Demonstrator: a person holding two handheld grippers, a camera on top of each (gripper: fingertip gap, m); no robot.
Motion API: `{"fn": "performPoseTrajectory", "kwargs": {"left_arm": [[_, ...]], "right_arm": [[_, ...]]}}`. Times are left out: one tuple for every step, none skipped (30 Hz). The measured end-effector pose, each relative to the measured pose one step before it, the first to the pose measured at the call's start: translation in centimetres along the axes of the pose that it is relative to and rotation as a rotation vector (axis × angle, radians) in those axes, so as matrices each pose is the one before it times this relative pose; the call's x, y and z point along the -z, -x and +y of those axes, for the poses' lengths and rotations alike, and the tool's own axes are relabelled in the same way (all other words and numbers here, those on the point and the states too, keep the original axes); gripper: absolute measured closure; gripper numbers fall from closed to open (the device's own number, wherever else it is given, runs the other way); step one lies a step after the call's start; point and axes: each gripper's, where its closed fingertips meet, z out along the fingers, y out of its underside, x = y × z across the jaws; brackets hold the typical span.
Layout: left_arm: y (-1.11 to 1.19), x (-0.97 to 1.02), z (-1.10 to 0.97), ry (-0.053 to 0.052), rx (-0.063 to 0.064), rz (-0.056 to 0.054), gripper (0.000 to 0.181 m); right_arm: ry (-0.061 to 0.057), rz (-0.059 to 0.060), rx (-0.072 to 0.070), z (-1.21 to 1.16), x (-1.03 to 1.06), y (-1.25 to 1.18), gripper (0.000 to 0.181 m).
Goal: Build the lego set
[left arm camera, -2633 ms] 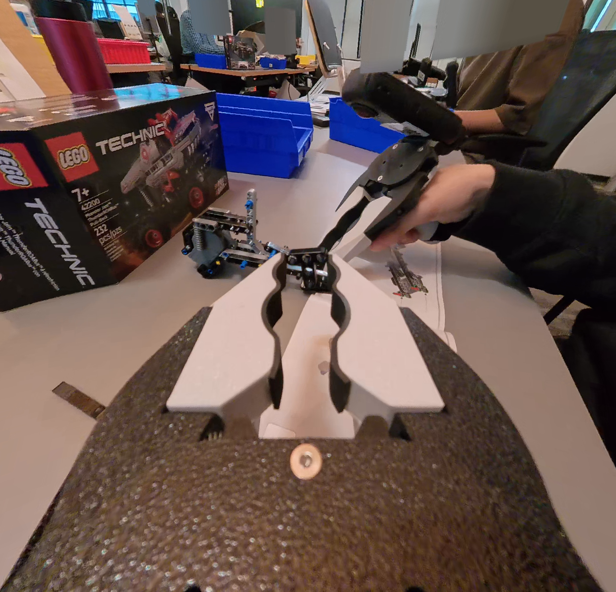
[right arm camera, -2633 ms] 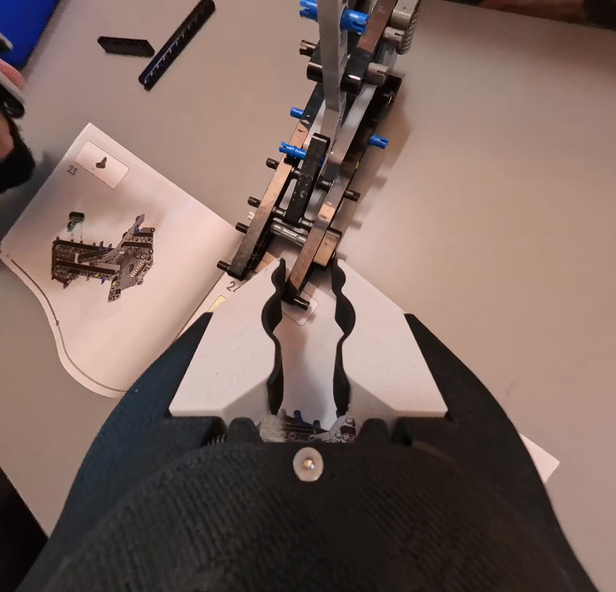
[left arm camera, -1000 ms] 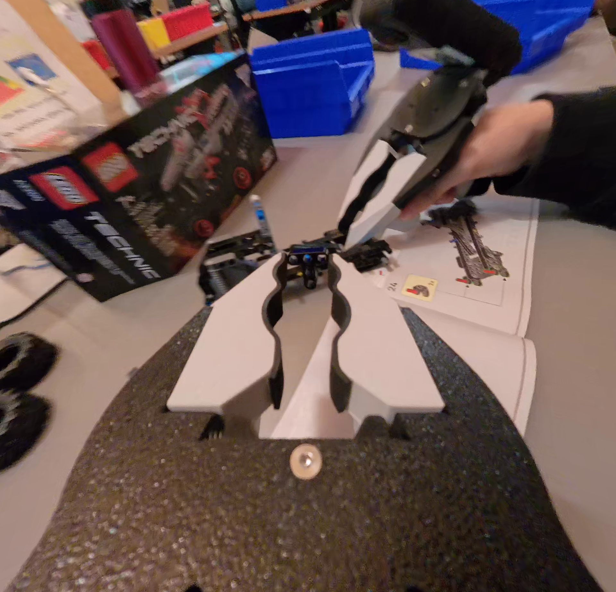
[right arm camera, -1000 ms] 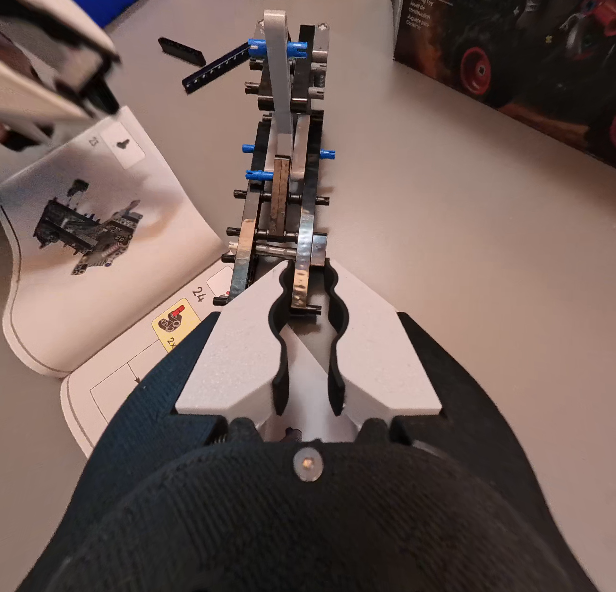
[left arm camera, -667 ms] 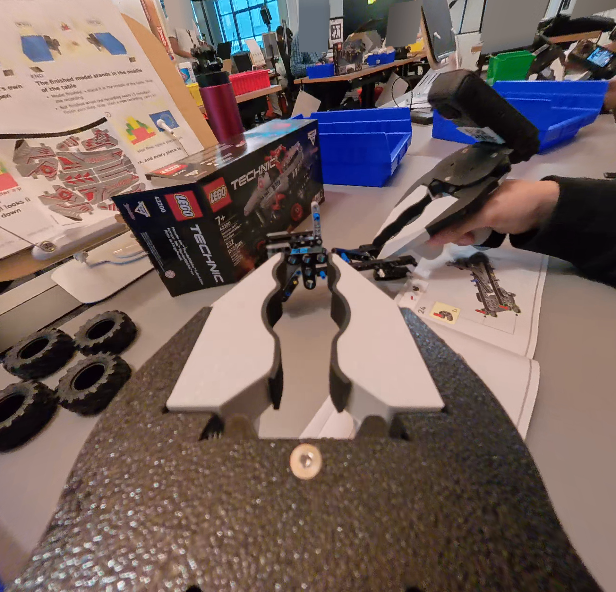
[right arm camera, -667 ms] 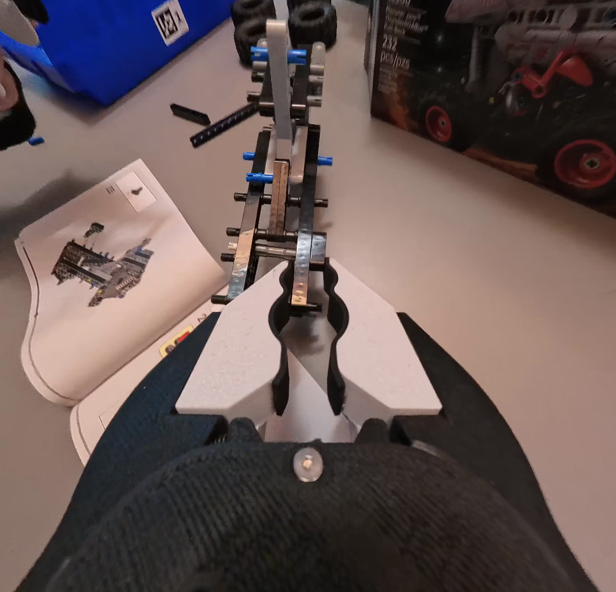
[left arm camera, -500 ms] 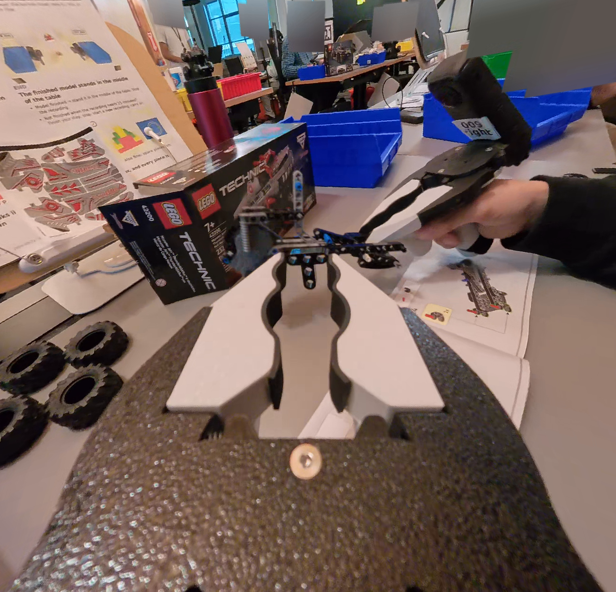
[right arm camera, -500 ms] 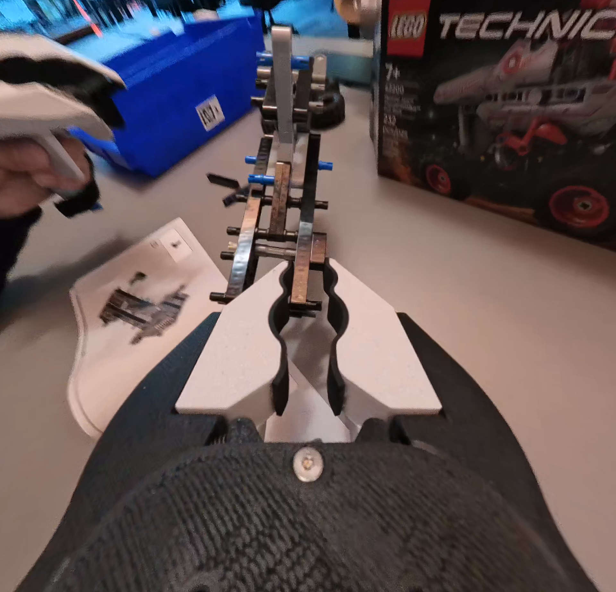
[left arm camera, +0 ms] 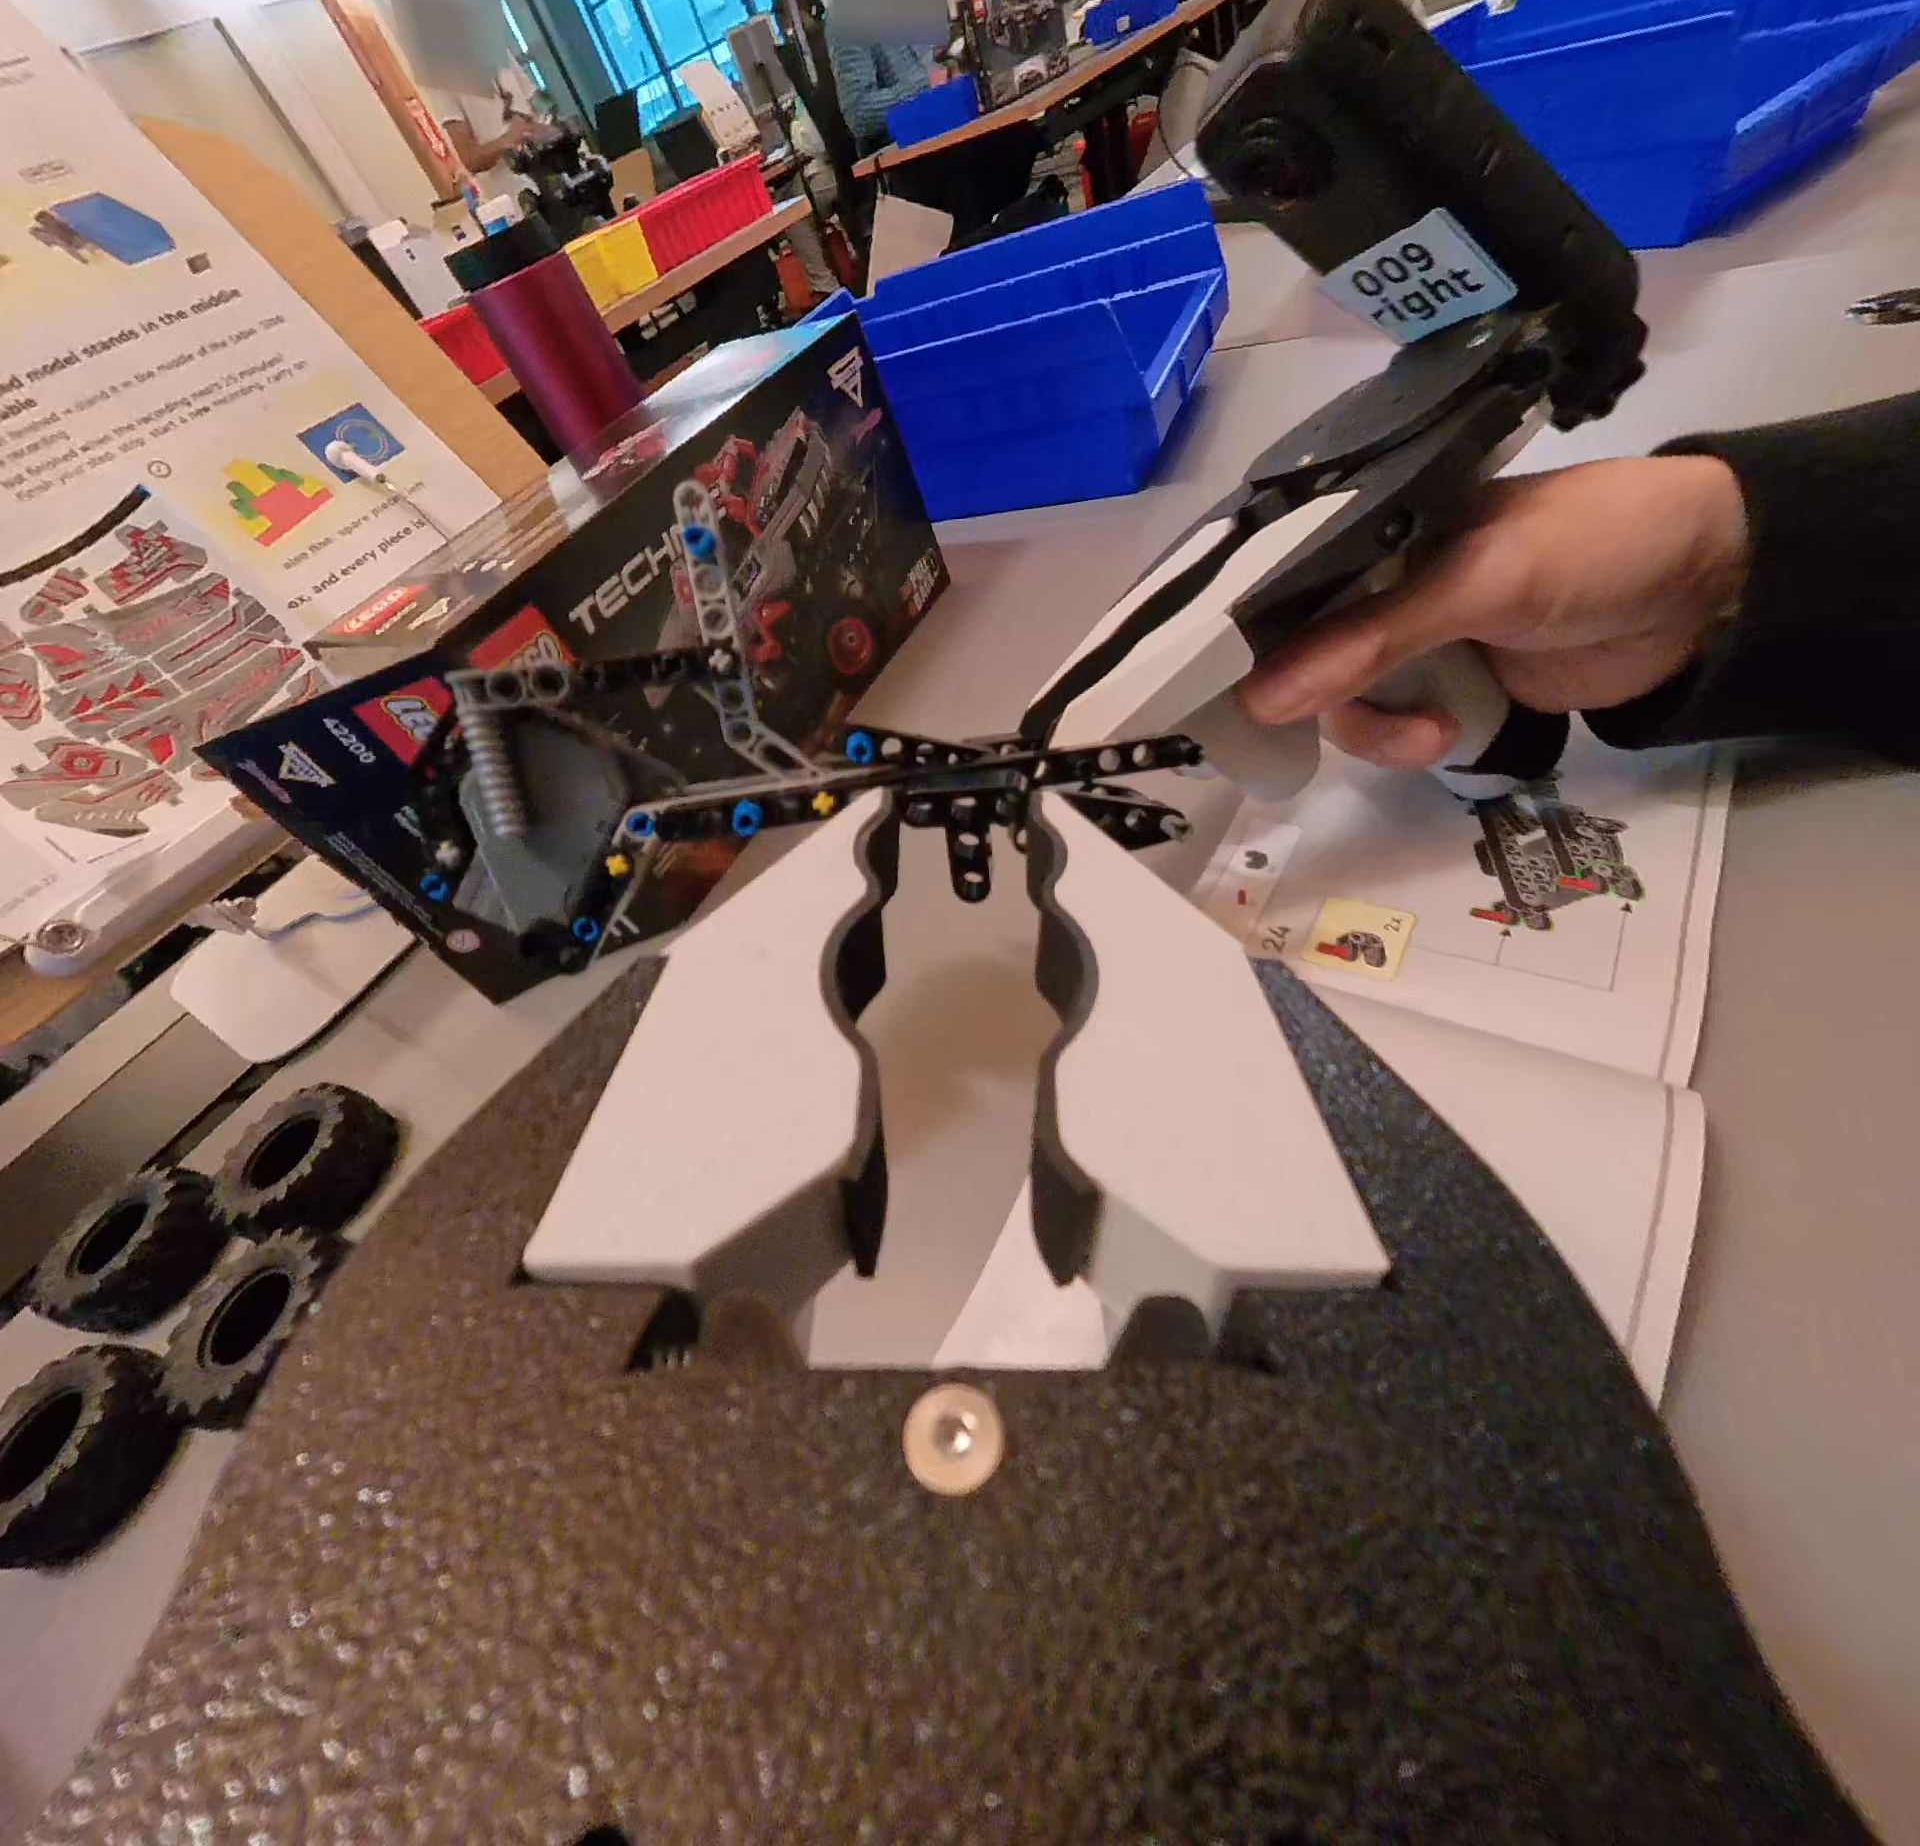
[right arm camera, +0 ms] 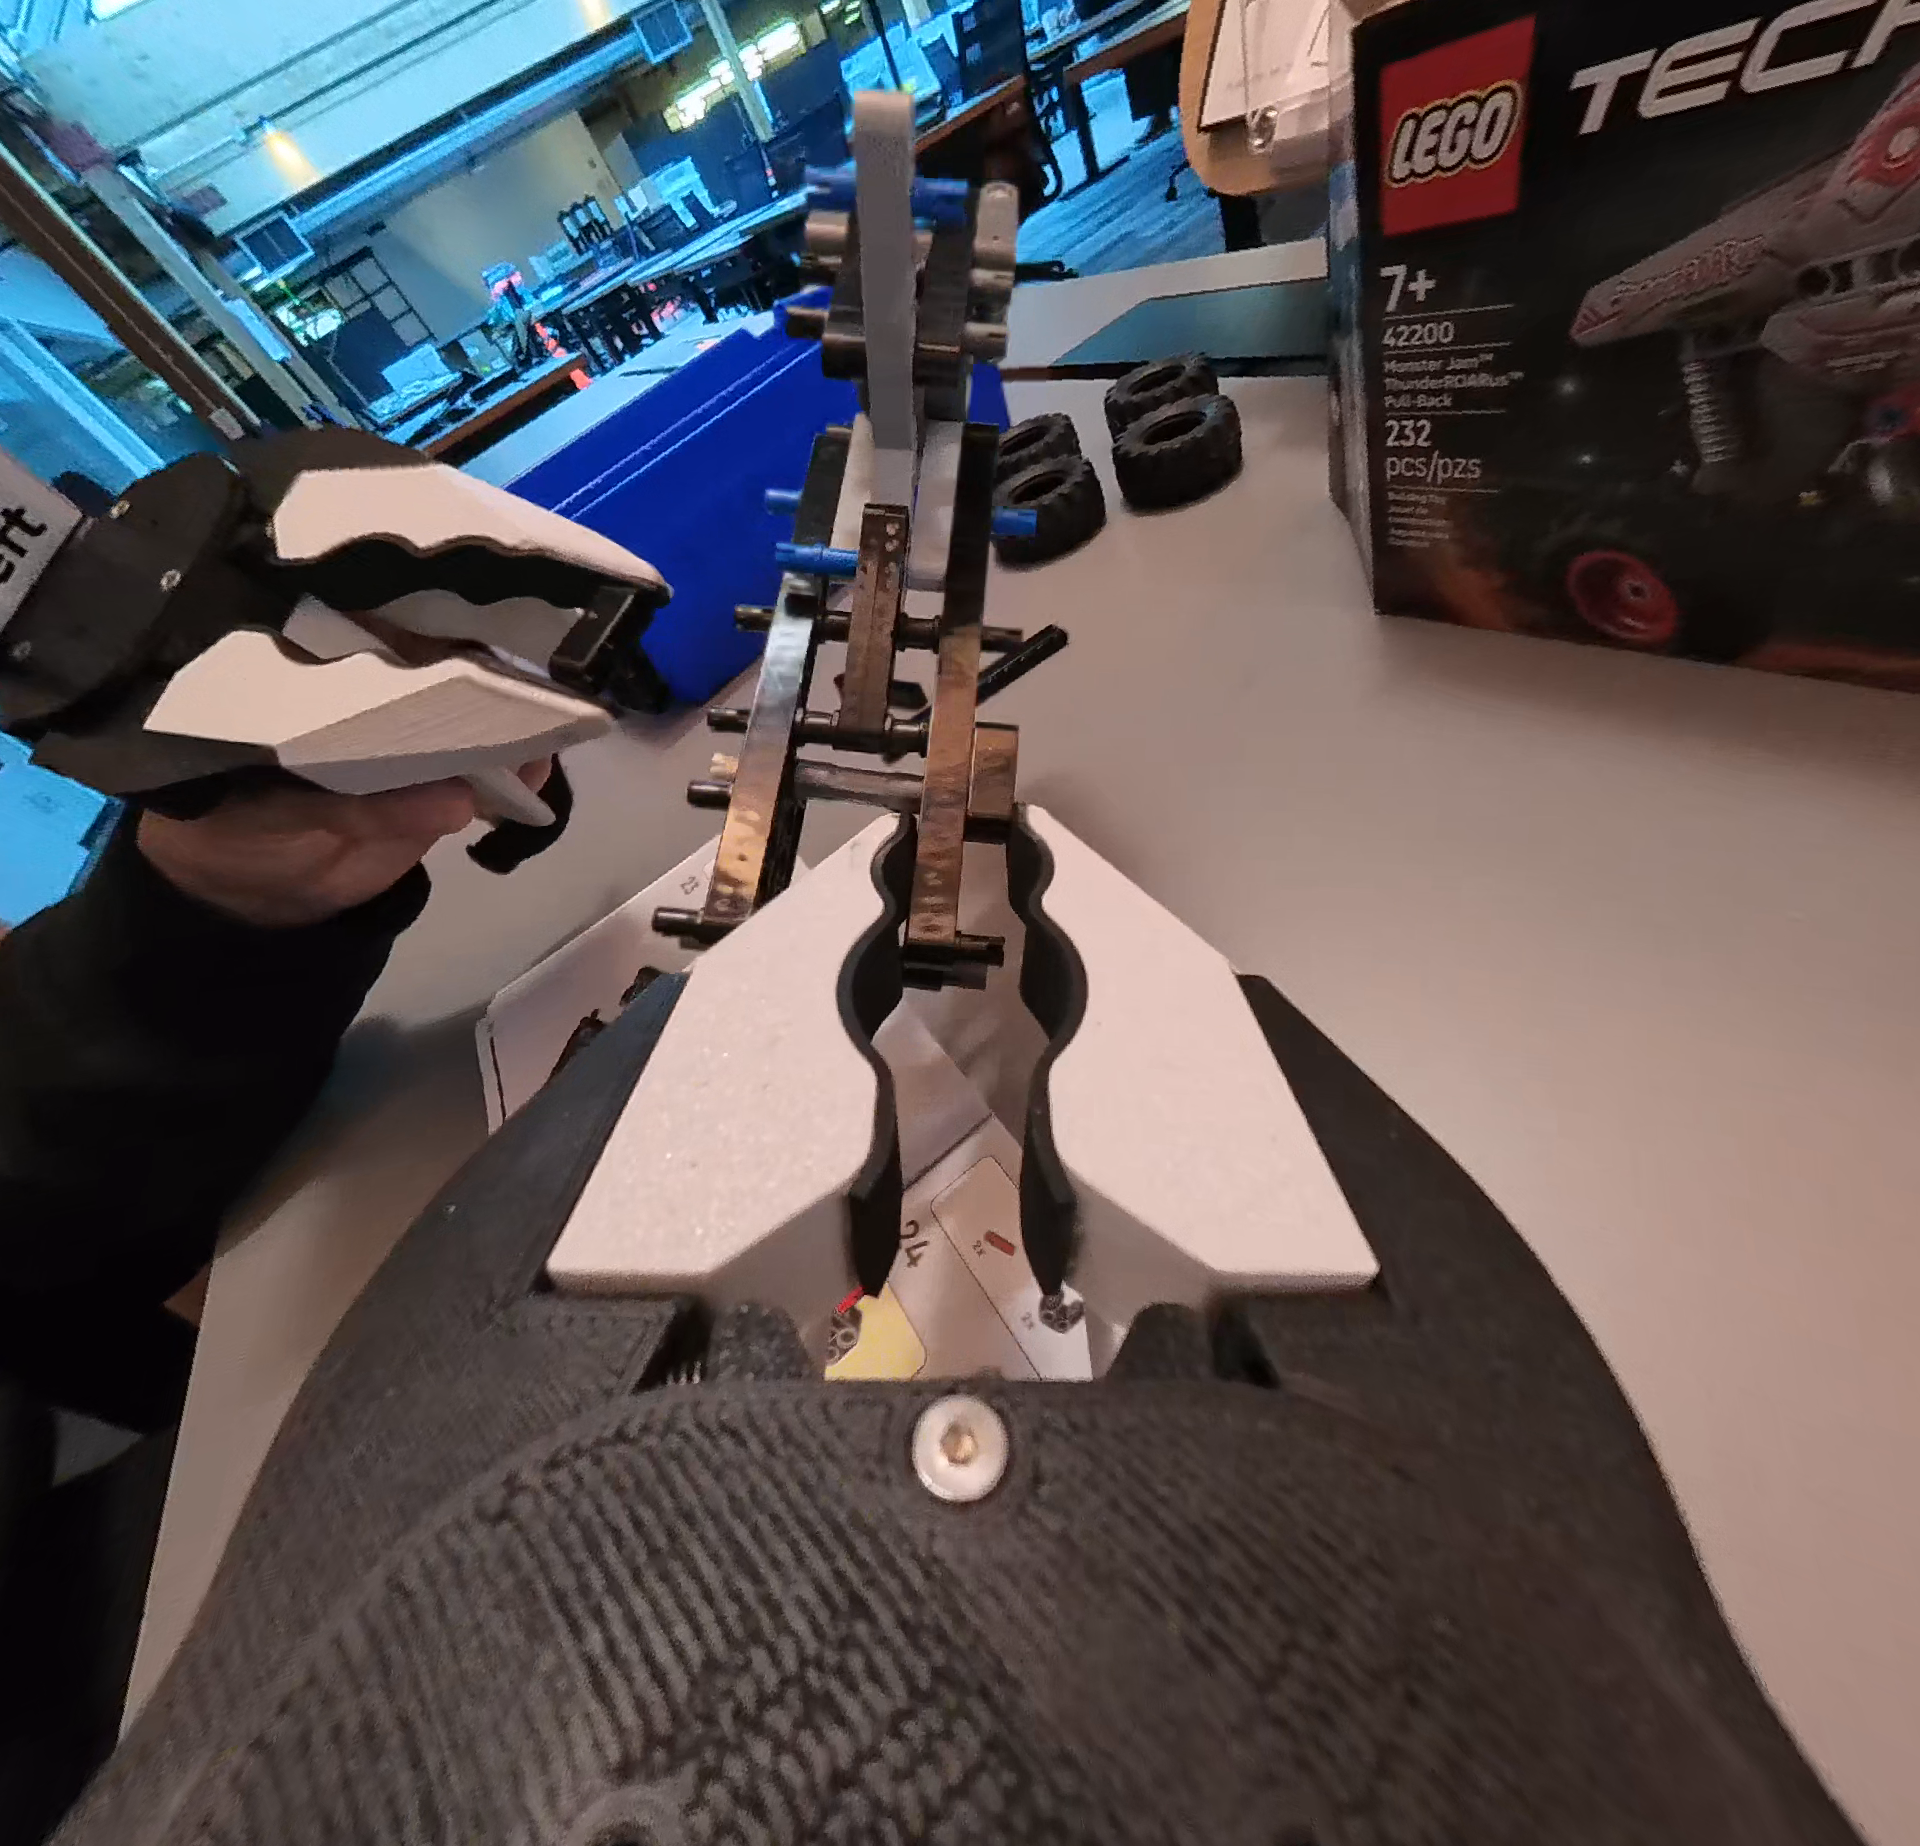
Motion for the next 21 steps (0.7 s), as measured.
{"fn": "performPoseTrajectory", "kwargs": {"left_arm": [[0.017,-0.123,0.103,0.0045,0.0039,-0.0070,0.160],[0.108,-0.115,0.084,0.0026,0.0033,-0.0129,0.160],[0.144,-0.096,0.093,0.0041,0.0054,-0.0149,0.160],[0.077,-0.090,0.081,0.0039,0.0084,-0.0093,0.160],[-0.032,-0.076,-0.036,-0.0019,0.0102,-0.0036,0.160],[-0.120,-0.069,-0.160,-0.0092,0.0090,-0.0004,0.160],[-0.215,-0.082,-0.240,-0.0115,0.0064,0.0012,0.160],[-0.272,-0.119,-0.199,-0.0077,0.0031,0.0016,0.160],[-0.310,-0.159,-0.114,-0.0013,-0.0010,0.0012,0.160],[-0.299,-0.172,-0.062,0.0025,-0.0050,-0.0009,0.160],[-0.228,-0.167,-0.033,0.0028,-0.0076,-0.0061,0.160],[-0.156,-0.147,0.001,0.0031,-0.0085,-0.0109,0.160],[-0.115,-0.131,0.024,0.0043,-0.0093,-0.0116,0.160],[-0.087,-0.111,0.056,0.0049,-0.0100,-0.0102,0.160],[-0.031,-0.083,0.060,0.0047,-0.0098,-0.0111,0.159],[0.079,-0.026,0.042,0.0034,-0.0075,-0.0137,0.159],[0.110,0.009,0.001,0.0009,-0.0042,-0.0124,0.159],[0.069,0.012,-0.019,0.0002,-0.0012,-0.0069,0.159],[0.070,0.015,-0.010,0.0012,0.0001,-0.0043,0.159],[0.073,0.014,0.009,0.0005,-0.0005,-0.0051,0.160],[0.007,-0.007,0.000,-0.0006,-0.0009,-0.0003,0.160]], "right_arm": [[-0.0085,0.0048,-0.0058,-0.105,0.078,-0.116,0.167],[-0.0073,-0.0018,-0.0044,-0.098,0.076,-0.023,0.166],[-0.0066,-0.0092,-0.0062,-0.078,0.065,0.052,0.166],[-0.0071,-0.0129,-0.0078,-0.094,0.068,0.098,0.167],[-0.0068,-0.0087,-0.0100,-0.081,0.055,0.014,0.167],[-0.0041,-0.0013,-0.0105,-0.055,0.036,-0.093,0.166],[-0.0027,0.0048,-0.0114,-0.031,0.014,-0.172,0.166],[-0.0032,0.0051,-0.0080,-0.044,-0.002,-0.135,0.166],[-0.0075,0.0075,-0.0010,-0.104,0.009,-0.092,0.166],[-0.0096,0.0130,0.0049,-0.115,0.014,-0.090,0.166],[-0.0117,0.0138,0.0075,-0.140,0.009,-0.043,0.166],[-0.0097,0.0093,0.0064,-0.102,-0.006,0.015,0.166],[-0.0066,0.0034,0.0023,-0.046,-0.031,0.076,0.166],[-0.0025,-0.0007,0.0003,0.003,-0.061,0.126,0.166],[-0.0009,-0.0014,0.0015,0.020,-0.057,0.118,0.166],[-0.0020,0.0021,0.0039,-0.005,-0.045,0.072,0.166],[-0.0005,0.0027,0.0059,-0.002,-0.029,0.034,0.166],[0.0026,-0.0023,0.0029,0.032,-0.018,0.061,0.166],[0.0023,-0.0037,0.0004,0.028,-0.025,0.053,0.166],[0.0013,-0.0033,0.0014,0.026,-0.016,0.060,0.166],[0.0007,-0.0006,0.0025,0.005,-0.010,0.033,0.166]]}}
